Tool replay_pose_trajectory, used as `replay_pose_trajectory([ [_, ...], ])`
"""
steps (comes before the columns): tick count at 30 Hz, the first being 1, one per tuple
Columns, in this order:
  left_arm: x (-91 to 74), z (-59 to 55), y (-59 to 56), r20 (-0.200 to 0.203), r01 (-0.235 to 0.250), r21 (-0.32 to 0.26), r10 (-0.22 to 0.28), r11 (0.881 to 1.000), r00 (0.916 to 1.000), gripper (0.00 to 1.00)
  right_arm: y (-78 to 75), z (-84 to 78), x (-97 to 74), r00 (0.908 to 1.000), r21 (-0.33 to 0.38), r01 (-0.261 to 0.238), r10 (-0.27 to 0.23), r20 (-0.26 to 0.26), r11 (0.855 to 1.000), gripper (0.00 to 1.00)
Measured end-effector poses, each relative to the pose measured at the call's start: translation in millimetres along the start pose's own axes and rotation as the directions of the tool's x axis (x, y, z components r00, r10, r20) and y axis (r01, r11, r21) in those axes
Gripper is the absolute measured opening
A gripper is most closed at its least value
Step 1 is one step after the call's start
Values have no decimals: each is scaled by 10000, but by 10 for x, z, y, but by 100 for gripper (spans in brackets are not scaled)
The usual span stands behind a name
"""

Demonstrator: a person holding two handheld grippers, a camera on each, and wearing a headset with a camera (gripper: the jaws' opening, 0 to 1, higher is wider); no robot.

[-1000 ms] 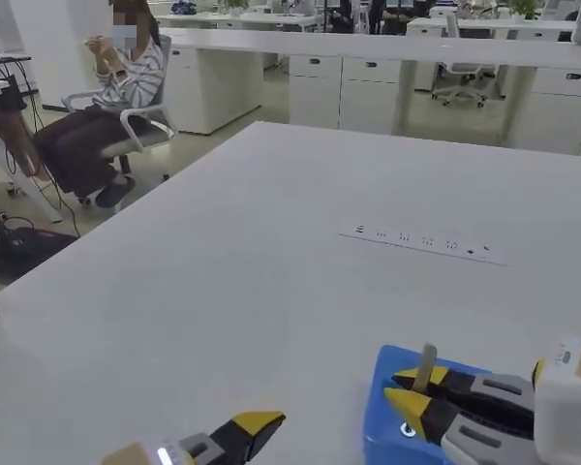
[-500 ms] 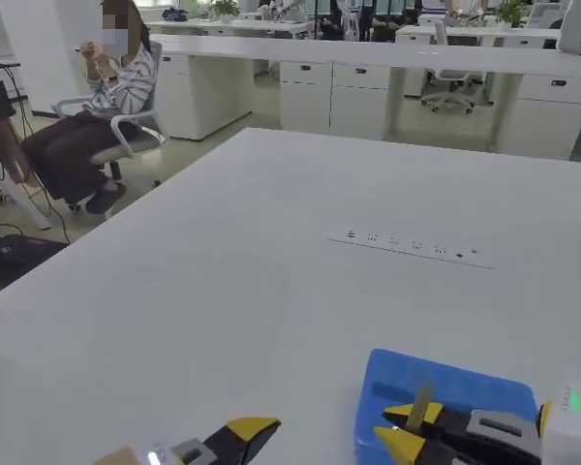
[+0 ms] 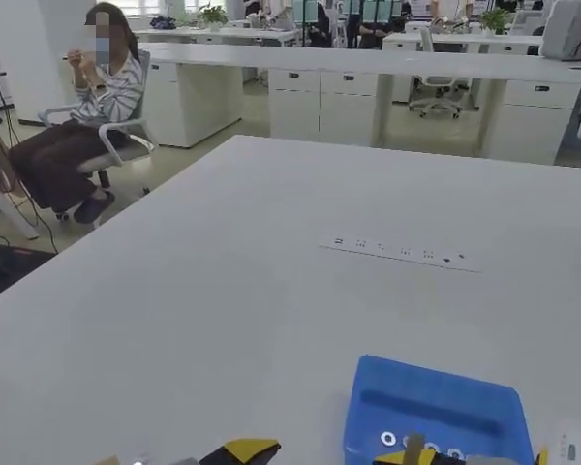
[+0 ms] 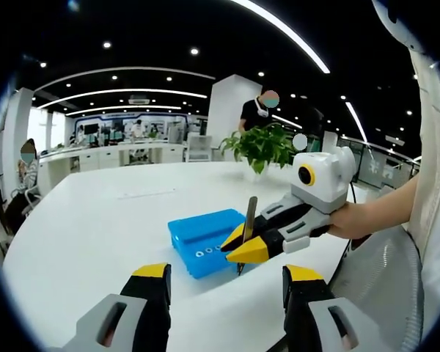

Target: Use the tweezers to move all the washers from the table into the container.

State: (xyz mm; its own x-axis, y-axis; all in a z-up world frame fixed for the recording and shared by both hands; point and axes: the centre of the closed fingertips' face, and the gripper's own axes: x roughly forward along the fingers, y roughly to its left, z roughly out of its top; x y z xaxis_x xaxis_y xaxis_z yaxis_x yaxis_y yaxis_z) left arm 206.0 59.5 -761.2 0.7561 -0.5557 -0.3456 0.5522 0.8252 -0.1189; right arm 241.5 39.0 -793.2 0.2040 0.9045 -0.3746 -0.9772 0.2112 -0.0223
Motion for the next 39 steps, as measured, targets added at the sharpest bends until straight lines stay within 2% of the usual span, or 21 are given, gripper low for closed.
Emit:
replay_pose_trajectory([
  [4, -8, 15, -41, -24, 324, -138, -324, 9994, 9995, 58, 81, -59, -43, 9989, -128, -404, 401, -234, 9991, 4],
  [6, -14, 22, -72, -109, 499, 203, -497, 9985, 9987, 55, 129, -110, -59, 9968, -165, -658, 650, -468, 9977, 4],
  [10, 7, -15, -183, -525, 1068, 889, -1024, 9903, 9934, 48, 227, -164, -105, 9927, 30, -1081, 1081, -539, 9941, 4],
  [15, 36, -4, -244, -621, 1509, 927, -1455, 9842, 9874, 41, 348, -281, -154, 9853, -85, -1466, 1452, -900, 9892, 4],
  [19, 46, -17, -290, -802, 1965, 1211, -1877, 9730, 9789, 32, 434, -381, -194, 9786, -224, -1694, 1654, -1225, 9853, 4],
  [22, 61, -23, -393, -988, 2655, 1268, -2542, 9557, 9621, 21, 473, -427, -221, 9742, -203, -1833, 1788, -1379, 9829, 4],
  [24, 73, -14, -504, -1074, 3321, 1280, -3198, 9345, 9414, 12, 504, -451, -236, 9695, -246, -1988, 1929, -1514, 9797, 4],
  [25, 83, -19, -571, -1183, 3706, 1329, -3565, 9193, 9268, 8, 529, -471, -244, 9648, -315, -2131, 2053, -1646, 9765, 4],
  [26, 89, -30, -616, -1316, 3968, 1468, -3797, 9061, 9157, 3, 542, -483, -245, 9621, -414, -2206, 2105, -1733, 9745, 4],
  [27, 102, -59, -669, -1576, 4278, 1714, -4039, 8875, 9011, 1, 567, -502, -248, 9573, -507, -2335, 2204, -1870, 9710, 4],
  [29, 148, -83, -713, -1784, 4393, 1946, -4088, 8770, 8950, 3, 599, -503, -249, 9529, -587, -2490, 2337, -1933, 9667, 4],
  [33, 203, -101, -759, -1906, 4514, 2025, -4172, 8690, 8886, 13, 657, -519, -261, 9433, -709, -2790, 2595, -2072, 9577, 4],
  [35, 202, -100, -788, -1939, 4683, 2002, -4338, 8606, 8799, 12, 674, -546, -272, 9383, -827, -2887, 2647, -2225, 9539, 4],
  [39, 205, -115, -806, -2063, 4835, 2108, -4448, 8496, 8715, 9, 691, -568, -288, 9343, -901, -2981, 2712, -2313, 9503, 4],
])
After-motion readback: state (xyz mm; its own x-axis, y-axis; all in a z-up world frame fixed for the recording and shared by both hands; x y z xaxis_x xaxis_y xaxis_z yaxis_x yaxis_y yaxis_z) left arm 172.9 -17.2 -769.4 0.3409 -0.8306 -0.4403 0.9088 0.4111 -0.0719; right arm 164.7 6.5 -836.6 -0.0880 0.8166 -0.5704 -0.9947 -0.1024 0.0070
